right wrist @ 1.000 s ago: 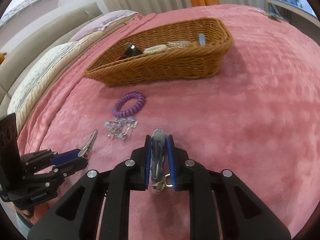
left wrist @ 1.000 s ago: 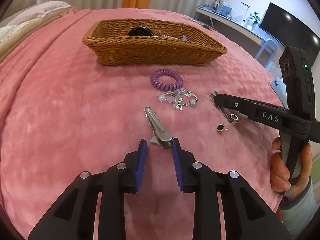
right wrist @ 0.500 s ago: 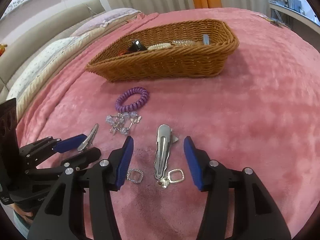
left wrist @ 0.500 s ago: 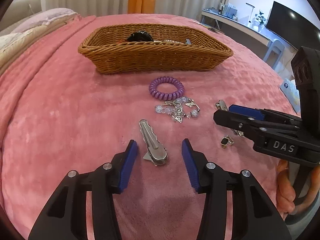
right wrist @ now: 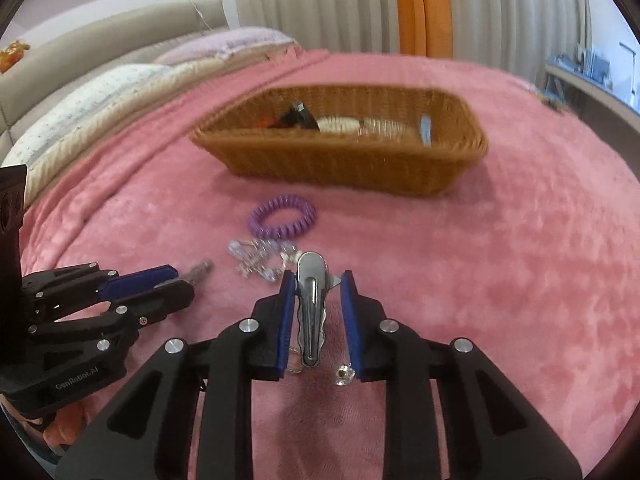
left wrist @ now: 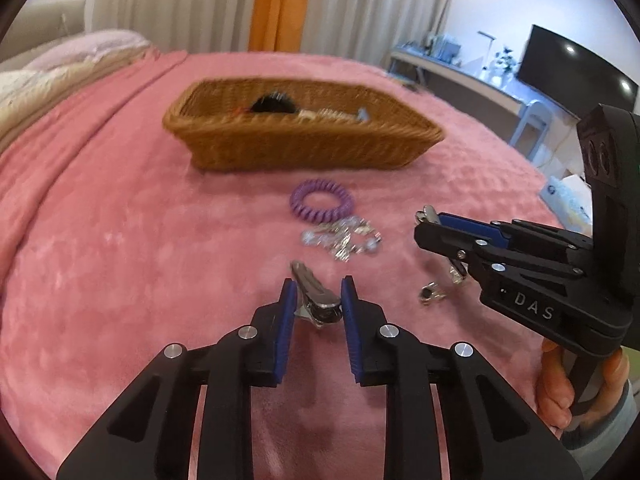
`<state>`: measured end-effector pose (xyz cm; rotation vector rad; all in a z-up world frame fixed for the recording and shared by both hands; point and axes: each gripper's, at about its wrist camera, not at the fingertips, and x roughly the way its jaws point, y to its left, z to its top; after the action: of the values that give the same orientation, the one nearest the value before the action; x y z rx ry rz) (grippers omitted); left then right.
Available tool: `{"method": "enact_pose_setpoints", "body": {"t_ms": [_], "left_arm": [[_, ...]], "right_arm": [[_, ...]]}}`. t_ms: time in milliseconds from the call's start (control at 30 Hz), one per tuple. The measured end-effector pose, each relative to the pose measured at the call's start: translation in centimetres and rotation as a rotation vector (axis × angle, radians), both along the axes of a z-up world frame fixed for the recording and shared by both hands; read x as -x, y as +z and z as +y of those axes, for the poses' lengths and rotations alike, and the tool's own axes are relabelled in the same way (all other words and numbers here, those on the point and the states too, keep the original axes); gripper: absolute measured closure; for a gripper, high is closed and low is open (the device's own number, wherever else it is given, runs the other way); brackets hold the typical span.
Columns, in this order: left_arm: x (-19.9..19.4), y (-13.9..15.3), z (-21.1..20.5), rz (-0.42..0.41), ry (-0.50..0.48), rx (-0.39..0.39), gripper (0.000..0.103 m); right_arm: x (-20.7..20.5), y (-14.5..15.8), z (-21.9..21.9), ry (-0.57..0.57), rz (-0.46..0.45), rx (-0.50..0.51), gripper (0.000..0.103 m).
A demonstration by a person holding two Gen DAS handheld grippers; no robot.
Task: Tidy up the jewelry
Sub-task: 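Carry the silver hair clip into the wicker basket and open the right tool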
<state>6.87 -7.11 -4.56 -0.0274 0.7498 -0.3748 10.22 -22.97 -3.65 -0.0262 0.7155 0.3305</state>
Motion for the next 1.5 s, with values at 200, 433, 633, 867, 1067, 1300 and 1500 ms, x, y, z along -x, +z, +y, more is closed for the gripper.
{"method": "enact_pose_setpoints", "body": {"t_ms": [200,433,633,867,1067,1300,1500], "left_arm": [[0.7,4.0,0.2,-0.128,-0.018,0.040,0.083],[-2.6,8.9,1.1,-0.223,-0.059,0.154,0.083],[-7.7,10.9,0.8,-0.233,-0.084,0.236,0.083],[-14.8,9.5,-0.4,-0.159,-0.097,0.307,0.083],[-18.5,7.1,-1.2,-0.097,-0.077,0.305,0.083],[-19.5,5.3,-1.1,-0.055,-0.067,0.286,0.082],[-19.4,5.2,-0.5,-0.052,-0.076,0.317,0.064]], "right_arm": [[0.9,5.1,-0.7,-0.005,-0.121,-0.038,0.083],[-2.6,11.1,-1.4,-0.015,-0.234,-0.039,0.083],[-9.0,11.1,-2.3,-0.050,-0.195,-0.075,0.083],[-16.2,7.9,-3.3,-0.088,-0.058,-0.109,0.083],[-18.3,5.6,-3.4,-0.101,0.002,-0.088,0.082],[-19.1,3.8,-2.7,-0.094,0.049,-0.047,0.082],[-18.3,4.2,-3.4,-0.089,0.026,-0.087,0.079]]}}
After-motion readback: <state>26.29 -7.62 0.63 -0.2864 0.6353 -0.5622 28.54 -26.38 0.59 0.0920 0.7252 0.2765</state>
